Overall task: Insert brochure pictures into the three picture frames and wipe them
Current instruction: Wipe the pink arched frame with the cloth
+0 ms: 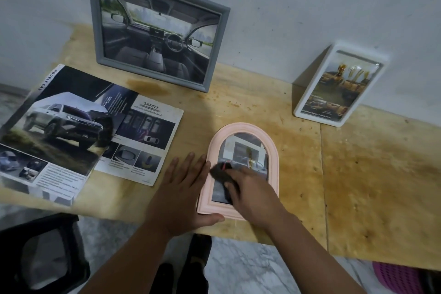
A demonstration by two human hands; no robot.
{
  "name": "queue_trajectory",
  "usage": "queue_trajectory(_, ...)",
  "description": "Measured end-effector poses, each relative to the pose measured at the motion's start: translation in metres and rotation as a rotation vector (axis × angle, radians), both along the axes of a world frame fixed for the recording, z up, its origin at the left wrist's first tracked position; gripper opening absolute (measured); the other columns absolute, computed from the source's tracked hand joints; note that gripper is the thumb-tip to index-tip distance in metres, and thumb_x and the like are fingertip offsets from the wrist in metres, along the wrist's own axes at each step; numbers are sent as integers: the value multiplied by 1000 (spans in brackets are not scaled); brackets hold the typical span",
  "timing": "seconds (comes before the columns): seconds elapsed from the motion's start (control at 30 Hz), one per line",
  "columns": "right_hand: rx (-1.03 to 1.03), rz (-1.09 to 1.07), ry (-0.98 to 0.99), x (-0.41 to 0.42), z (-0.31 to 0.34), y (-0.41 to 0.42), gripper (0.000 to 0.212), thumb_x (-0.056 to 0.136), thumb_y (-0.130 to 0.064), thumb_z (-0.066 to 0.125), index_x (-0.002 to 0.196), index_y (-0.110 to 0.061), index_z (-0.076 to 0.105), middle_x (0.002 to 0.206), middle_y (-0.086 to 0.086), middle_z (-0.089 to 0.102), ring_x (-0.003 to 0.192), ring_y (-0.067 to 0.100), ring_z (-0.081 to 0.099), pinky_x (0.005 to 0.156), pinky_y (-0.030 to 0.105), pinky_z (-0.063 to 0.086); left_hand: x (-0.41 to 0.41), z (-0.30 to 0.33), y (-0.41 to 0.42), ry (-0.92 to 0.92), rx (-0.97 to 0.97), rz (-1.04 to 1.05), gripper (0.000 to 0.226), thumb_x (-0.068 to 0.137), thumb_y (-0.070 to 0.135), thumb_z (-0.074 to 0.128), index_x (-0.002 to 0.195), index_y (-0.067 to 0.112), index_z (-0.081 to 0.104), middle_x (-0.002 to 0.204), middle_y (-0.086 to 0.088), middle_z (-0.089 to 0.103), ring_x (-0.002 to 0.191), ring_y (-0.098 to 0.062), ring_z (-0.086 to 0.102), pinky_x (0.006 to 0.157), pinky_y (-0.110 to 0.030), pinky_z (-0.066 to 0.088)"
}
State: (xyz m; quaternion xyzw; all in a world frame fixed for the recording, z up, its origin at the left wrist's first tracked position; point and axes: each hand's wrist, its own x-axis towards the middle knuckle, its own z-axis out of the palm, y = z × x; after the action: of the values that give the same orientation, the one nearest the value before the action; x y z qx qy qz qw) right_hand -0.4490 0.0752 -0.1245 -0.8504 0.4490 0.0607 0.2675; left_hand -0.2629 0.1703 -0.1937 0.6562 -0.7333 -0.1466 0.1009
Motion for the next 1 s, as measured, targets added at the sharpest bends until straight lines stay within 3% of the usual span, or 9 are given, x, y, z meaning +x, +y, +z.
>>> queue_trajectory(0.13, 143, -87, -22, -6, 21, -18, 32, 100, -29, 55, 130, -34, 65, 112, -4, 68, 92, 19, 66, 81, 36, 55, 0, 0, 0, 5, -11, -1, 124, 72, 95, 48, 159, 9, 32, 169, -10, 24, 159, -31, 13, 123, -62, 21)
queue_trajectory(0.23, -198, -249, 94, -7, 23, -53, 36, 99, -34, 53, 134, -35, 61, 111, 4, 64, 95, 30, 65, 73, 36, 53, 0, 2, 0, -2, -6, 1, 125, 71, 95, 48, 159, 9, 32, 169, -9, 23, 159, -31, 12, 123, -62, 21)
queue_trajectory(0.3, -318, -309, 191, 1, 17, -68, 34, 99, -37, 52, 130, -33, 63, 106, 5, 58, 90, 33, 65, 65, 34, 47, 0, 1, 0, -9, -2, 3, 126, 71, 96, 47, 160, 10, 30, 170, -9, 22, 159, -31, 12, 124, -62, 20)
queue_trajectory(0.47, -330, -98, 267, 29, -17, -43, 34, 98, -32, 53, 129, -24, 61, 124, 9, 57, 85, 36, 67, 64, 38, 49, -1, 1, 0, -6, -1, 7, 124, 71, 96, 48, 159, 9, 33, 169, -8, 24, 159, -30, 13, 124, -61, 20)
queue_trajectory(0.6, -343, 90, 198, 18, -12, -2, 33, 93, -29, 61, 124, -20, 66, 106, 7, 63, 61, 30, 65, 47, 34, 49, 1, 0, 0, -3, 8, 0, 123, 73, 95, 47, 160, 10, 30, 170, -8, 23, 159, -30, 11, 124, -61, 20)
queue_trajectory(0.67, -265, 141, 134, 7, -3, 8, 32, 95, -33, 56, 125, -27, 67, 114, 2, 66, 70, 27, 68, 53, 34, 54, 1, 0, 0, -3, 15, -3, 123, 73, 96, 46, 160, 11, 29, 170, -8, 21, 159, -29, 9, 124, -61, 19)
queue_trajectory(0.77, -142, 14, 46, -2, 17, -13, 32, 98, -36, 52, 126, -37, 66, 114, -5, 64, 89, 23, 67, 69, 35, 56, 1, 1, -1, -3, 6, 0, 124, 72, 96, 46, 160, 10, 30, 170, -8, 22, 159, -29, 9, 125, -60, 18)
queue_trajectory(0.9, -378, -230, 78, -1, 14, -61, 30, 97, -36, 54, 123, -32, 69, 106, 1, 61, 81, 31, 67, 62, 36, 52, 0, 1, -1, -14, 9, -3, 125, 71, 96, 47, 160, 9, 31, 170, -9, 21, 159, -30, 10, 124, -61, 19)
queue_trajectory(1.0, -356, -185, 154, 21, -10, -61, 32, 100, -35, 49, 124, -28, 68, 117, 6, 59, 84, 35, 66, 65, 37, 50, -1, 1, -1, -25, 26, 0, 125, 71, 97, 46, 159, 9, 31, 169, -10, 23, 159, -31, 10, 123, -62, 20)
